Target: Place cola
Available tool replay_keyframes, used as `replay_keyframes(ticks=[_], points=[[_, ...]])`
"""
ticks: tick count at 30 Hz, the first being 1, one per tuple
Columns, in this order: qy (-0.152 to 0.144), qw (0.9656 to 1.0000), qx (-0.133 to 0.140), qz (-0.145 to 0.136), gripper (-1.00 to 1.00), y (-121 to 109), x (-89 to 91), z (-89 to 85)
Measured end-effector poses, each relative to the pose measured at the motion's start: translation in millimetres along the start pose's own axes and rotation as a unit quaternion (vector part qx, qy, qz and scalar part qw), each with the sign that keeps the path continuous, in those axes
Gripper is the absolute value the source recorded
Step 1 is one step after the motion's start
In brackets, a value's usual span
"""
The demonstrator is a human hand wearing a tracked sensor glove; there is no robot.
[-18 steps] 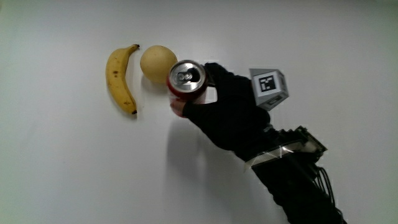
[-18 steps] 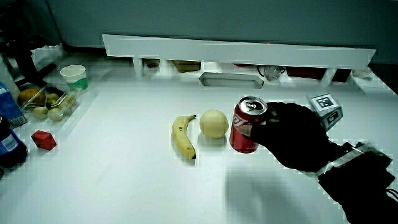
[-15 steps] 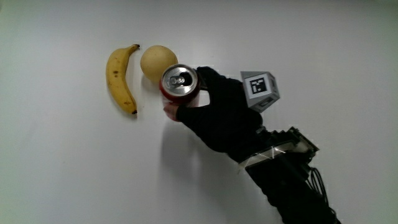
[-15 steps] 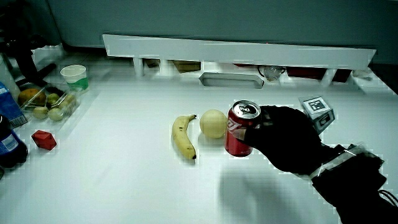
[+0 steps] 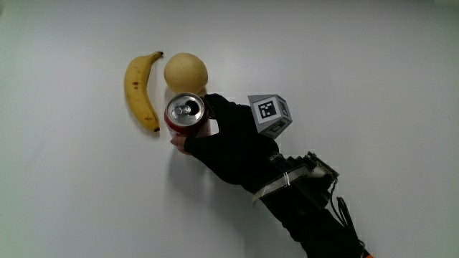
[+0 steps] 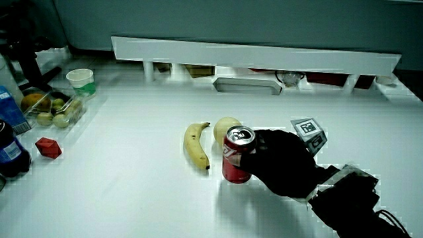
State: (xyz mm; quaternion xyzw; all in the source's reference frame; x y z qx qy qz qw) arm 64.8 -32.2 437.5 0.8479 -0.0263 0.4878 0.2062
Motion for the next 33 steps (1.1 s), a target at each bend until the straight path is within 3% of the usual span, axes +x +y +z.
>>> replay_keyframes(ticks=[10,12,21,23,33], points=[[-0.004,0.9998,-0.014,-0.015,0.0,4,13.5,-15.0],[0.018,0.9995,-0.019,-0.019,0.0,4,16.5,-15.9],[0.029,0.9989,-0.026,-0.024,0.0,2,20.2,-17.7],[0.021,0.9992,-0.026,-0.023,-0.1,2,20.5,-18.7],[0.033,0.9976,-0.053,-0.03,-0.6,0,22.4,-20.6]])
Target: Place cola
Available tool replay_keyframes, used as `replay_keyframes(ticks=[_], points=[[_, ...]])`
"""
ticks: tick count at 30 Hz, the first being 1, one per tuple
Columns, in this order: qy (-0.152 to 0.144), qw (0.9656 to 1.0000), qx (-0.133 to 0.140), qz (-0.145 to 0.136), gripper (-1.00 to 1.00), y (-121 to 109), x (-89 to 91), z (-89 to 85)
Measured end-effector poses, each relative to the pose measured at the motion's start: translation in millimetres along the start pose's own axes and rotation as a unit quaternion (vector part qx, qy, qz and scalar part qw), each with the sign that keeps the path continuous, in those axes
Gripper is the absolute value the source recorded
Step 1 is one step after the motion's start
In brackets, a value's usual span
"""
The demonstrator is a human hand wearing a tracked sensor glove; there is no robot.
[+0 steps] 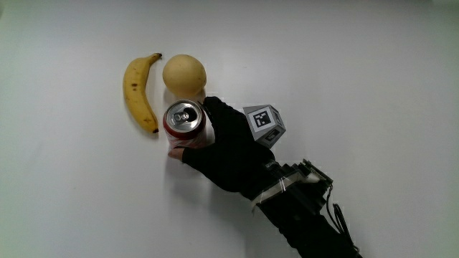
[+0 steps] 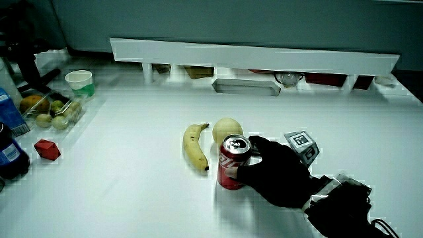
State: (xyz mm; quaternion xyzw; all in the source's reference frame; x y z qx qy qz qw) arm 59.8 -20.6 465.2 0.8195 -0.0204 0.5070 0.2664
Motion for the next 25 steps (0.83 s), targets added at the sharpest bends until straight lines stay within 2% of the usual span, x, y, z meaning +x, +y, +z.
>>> replay_keyframes(ticks=[1,3,4,5,8,9,11,12,13,14,15,16,17,19,20,23,24,25], points=[[-0.002,1.0,0.006,0.001,-0.65,-2,-0.7,0.8],[-0.002,0.9999,-0.009,-0.004,-0.75,-4,-1.4,2.2],[0.001,1.0,-0.004,-0.002,-0.8,-6,-1.8,3.9],[0.036,0.9984,-0.042,-0.004,-0.85,-5,3.9,3.0],[0.07,0.9967,-0.041,0.0,-1.0,-13,7.1,8.5],[0.077,0.9958,-0.046,-0.018,-1.0,-19,4.2,12.6],[0.076,0.9963,-0.038,-0.013,-1.0,-27,5.5,19.5],[0.082,0.9952,-0.041,-0.035,-1.0,-36,-0.5,23.8],[0.069,0.9953,-0.042,-0.053,-1.0,-42,-1.2,27.5],[0.104,0.9927,-0.043,-0.043,-1.0,-51,-9.3,31.5],[0.09,0.9947,-0.039,-0.03,-1.0,-54,-4.5,34.5],[0.093,0.9945,-0.044,-0.022,-1.0,-61,-8.5,38.7],[0.06,0.9958,-0.05,-0.047,-1.0,-66,-8.8,43.3],[0.022,0.9986,-0.048,0.009,-1.0,-76,-7.4,51.5],[0.029,0.9981,-0.049,0.025,-1.0,-81,-8.4,55.0],[0.007,0.9978,-0.066,-0.002,-1.0,-95,-10.8,67.2],[0.063,0.9934,-0.08,-0.053,-1.0,-104,-19.0,69.3],[0.064,0.9942,-0.078,-0.036,-1.0,-107,-16.8,73.1]])
